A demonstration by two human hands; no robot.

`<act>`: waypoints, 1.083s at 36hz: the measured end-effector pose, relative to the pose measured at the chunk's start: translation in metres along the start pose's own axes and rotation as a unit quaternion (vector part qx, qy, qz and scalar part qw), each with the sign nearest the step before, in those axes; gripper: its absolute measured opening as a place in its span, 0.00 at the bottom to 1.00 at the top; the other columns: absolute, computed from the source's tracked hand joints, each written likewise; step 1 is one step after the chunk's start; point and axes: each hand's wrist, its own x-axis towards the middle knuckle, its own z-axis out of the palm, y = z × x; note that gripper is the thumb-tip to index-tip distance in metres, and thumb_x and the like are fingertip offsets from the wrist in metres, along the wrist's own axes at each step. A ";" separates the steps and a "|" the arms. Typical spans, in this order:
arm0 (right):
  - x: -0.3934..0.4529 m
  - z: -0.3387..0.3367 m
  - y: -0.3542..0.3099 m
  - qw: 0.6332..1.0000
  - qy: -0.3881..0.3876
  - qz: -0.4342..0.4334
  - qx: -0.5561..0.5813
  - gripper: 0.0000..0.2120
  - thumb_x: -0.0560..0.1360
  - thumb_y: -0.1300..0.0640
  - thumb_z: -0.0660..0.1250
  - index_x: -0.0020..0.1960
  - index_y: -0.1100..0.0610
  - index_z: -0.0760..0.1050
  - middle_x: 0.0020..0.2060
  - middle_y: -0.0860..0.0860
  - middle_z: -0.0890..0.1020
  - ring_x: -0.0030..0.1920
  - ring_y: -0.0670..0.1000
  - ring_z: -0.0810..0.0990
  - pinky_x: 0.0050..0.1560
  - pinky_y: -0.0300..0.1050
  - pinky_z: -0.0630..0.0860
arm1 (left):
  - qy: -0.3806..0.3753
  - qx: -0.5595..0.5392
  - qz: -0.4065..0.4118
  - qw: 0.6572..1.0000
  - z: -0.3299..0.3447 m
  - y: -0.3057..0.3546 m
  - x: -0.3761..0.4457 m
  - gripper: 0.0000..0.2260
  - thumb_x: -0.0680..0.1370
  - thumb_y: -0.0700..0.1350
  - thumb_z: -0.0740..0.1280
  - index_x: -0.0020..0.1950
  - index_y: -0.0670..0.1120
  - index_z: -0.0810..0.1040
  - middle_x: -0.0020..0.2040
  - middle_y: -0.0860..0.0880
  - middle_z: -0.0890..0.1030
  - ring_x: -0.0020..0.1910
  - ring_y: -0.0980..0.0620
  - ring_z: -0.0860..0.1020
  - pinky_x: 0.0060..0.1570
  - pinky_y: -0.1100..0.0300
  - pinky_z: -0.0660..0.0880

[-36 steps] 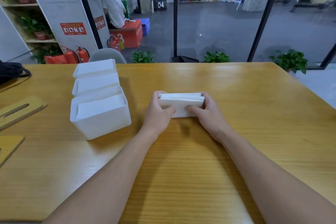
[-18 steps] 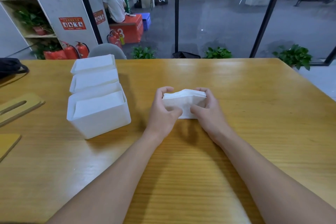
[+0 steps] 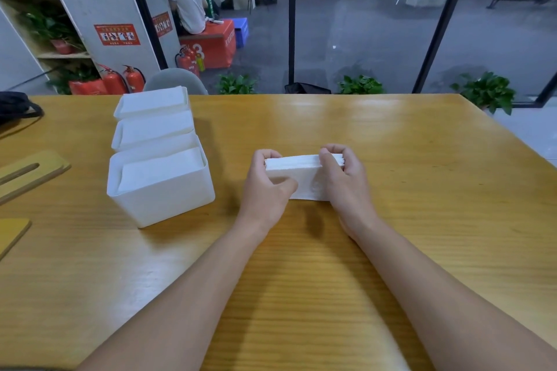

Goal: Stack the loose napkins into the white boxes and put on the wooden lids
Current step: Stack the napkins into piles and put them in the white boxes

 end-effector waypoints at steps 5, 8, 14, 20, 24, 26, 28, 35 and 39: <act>0.000 0.000 -0.003 1.000 -0.003 0.006 0.005 0.05 0.84 0.47 0.66 0.56 0.44 0.80 0.53 0.46 0.83 0.48 0.47 0.79 0.44 0.45 0.77 | 0.006 -0.039 -0.012 0.999 -0.004 0.000 0.002 0.22 0.75 0.35 0.72 0.63 0.56 0.73 0.56 0.46 0.81 0.45 0.54 0.78 0.40 0.63 0.75; 0.000 0.002 -0.006 1.000 -0.013 -0.004 0.001 0.06 0.85 0.48 0.65 0.57 0.44 0.81 0.52 0.46 0.83 0.47 0.47 0.79 0.43 0.45 0.75 | 0.004 -0.020 0.006 1.000 -0.002 0.002 0.000 0.24 0.74 0.36 0.72 0.63 0.59 0.74 0.56 0.50 0.79 0.44 0.54 0.76 0.41 0.64 0.74; -0.001 -0.001 -0.007 1.000 -0.012 -0.002 0.009 0.10 0.86 0.51 0.62 0.58 0.47 0.82 0.52 0.43 0.83 0.43 0.37 0.76 0.45 0.43 0.71 | 0.007 -0.025 0.012 1.000 -0.004 0.002 0.001 0.25 0.74 0.35 0.71 0.65 0.58 0.76 0.58 0.52 0.81 0.45 0.55 0.76 0.44 0.61 0.74; -0.004 0.000 -0.012 1.000 -0.008 0.003 0.021 0.12 0.88 0.46 0.60 0.60 0.47 0.81 0.54 0.45 0.87 0.53 0.46 0.82 0.53 0.47 0.75 | 0.004 -0.040 0.010 0.999 -0.005 0.002 0.003 0.22 0.74 0.34 0.71 0.62 0.58 0.80 0.52 0.53 0.80 0.41 0.56 0.75 0.39 0.64 0.73; -0.009 -0.002 -0.015 0.999 -0.032 0.002 0.020 0.17 0.88 0.42 0.59 0.59 0.48 0.84 0.56 0.42 0.87 0.54 0.41 0.82 0.54 0.41 0.76 | -0.009 -0.043 0.008 0.999 -0.005 0.002 0.004 0.19 0.74 0.34 0.71 0.57 0.56 0.83 0.50 0.55 0.83 0.43 0.55 0.77 0.41 0.62 0.74; -0.009 -0.005 -0.017 0.999 -0.037 0.015 0.030 0.19 0.87 0.38 0.59 0.60 0.48 0.84 0.56 0.44 0.87 0.56 0.46 0.83 0.57 0.46 0.77 | -0.005 -0.054 -0.002 0.999 -0.007 0.001 0.006 0.15 0.74 0.34 0.71 0.54 0.52 0.82 0.42 0.55 0.79 0.40 0.54 0.74 0.39 0.59 0.72; -0.008 -0.013 -0.017 0.997 -0.069 0.023 0.027 0.19 0.84 0.34 0.63 0.61 0.46 0.84 0.57 0.42 0.87 0.57 0.44 0.83 0.63 0.51 0.77 | -0.008 -0.046 -0.005 0.999 -0.008 -0.001 0.006 0.13 0.75 0.34 0.71 0.53 0.51 0.80 0.40 0.54 0.77 0.38 0.53 0.72 0.38 0.56 0.70; -0.009 -0.042 -0.006 0.979 -0.187 -0.022 -0.081 0.19 0.80 0.57 0.77 0.68 0.49 0.75 0.57 0.52 0.88 0.57 0.56 0.87 0.62 0.61 0.83 | -0.015 -0.045 0.000 0.999 -0.011 0.002 0.003 0.12 0.78 0.39 0.72 0.57 0.54 0.79 0.44 0.48 0.81 0.42 0.51 0.77 0.43 0.48 0.75; -0.014 -0.047 -0.009 0.988 -0.134 -0.036 -0.062 0.10 0.83 0.64 0.71 0.62 0.54 0.82 0.53 0.52 0.89 0.56 0.57 0.88 0.61 0.63 0.82 | -0.054 0.026 0.021 0.998 -0.025 0.002 -0.006 0.22 0.81 0.48 0.74 0.71 0.64 0.73 0.50 0.48 0.83 0.44 0.54 0.79 0.47 0.53 0.79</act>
